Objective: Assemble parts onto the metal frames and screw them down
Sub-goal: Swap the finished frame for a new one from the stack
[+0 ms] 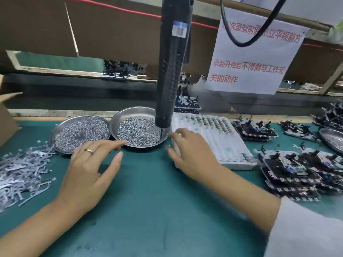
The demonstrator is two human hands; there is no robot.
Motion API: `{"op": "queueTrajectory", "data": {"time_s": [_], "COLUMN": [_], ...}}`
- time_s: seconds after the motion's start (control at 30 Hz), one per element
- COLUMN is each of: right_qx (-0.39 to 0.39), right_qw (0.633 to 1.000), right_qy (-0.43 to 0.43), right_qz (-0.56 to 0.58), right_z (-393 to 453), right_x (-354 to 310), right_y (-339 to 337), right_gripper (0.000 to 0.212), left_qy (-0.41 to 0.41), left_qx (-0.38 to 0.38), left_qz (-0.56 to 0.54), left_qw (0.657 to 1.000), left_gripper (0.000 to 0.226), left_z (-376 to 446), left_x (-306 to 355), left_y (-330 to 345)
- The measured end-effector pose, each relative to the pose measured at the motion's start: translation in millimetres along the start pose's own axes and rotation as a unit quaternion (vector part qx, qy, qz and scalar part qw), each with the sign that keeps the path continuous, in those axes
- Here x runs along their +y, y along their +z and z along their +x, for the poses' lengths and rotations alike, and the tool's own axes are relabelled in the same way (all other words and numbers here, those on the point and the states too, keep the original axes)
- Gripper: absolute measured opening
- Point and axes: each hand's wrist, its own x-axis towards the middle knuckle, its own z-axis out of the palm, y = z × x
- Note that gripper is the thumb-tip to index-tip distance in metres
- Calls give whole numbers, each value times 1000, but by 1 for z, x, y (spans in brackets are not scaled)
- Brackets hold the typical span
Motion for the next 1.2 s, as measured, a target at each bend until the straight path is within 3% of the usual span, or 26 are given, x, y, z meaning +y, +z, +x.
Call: {"op": "queueTrajectory", "data": {"time_s": [0.17, 0.3, 0.57, 0.67, 0.7, 0.73, 0.83, 0.97, 1.13, 1.2], "right_qx": [63, 118, 125, 136, 138, 140, 150, 166, 175, 187], "right_qw": [997, 993, 991, 990, 990, 989, 987, 985, 984, 982], "right_qy": [-50, -14, 39, 37, 37, 39, 49, 45, 11, -14], "right_qz": [-10, 19, 14, 10, 10, 10, 8, 14, 24, 27], "right_z": [-7, -7, -2, 0, 0, 0, 2, 3, 1, -1], "right_x": [-28, -24, -18, -18, -17, -17, -17, -17, -16, -16], "right_y": [34, 37, 39, 39, 40, 40, 41, 42, 41, 41], "right_gripper": [41, 38, 49, 53, 55, 57, 63, 67, 70, 70], "left_qy": [-32, -14, -71, -87, -85, -91, -131, -121, -81, -49], "left_qx": [-21, -76, -218, -255, -251, -236, -191, -155, -81, -61], "left_qz": [26, 46, 41, 42, 39, 38, 32, 43, 101, 141], "left_qw": [999, 996, 973, 962, 963, 967, 972, 980, 988, 987], "left_gripper": [22, 27, 44, 23, 9, 9, 21, 27, 24, 33], "left_z": [61, 125, 210, 218, 218, 218, 214, 200, 188, 175], "left_x": [-3, -1, 10, 18, 19, 22, 30, 37, 37, 28], "left_y": [-4, 26, 131, 149, 153, 153, 149, 128, 86, 65]}}
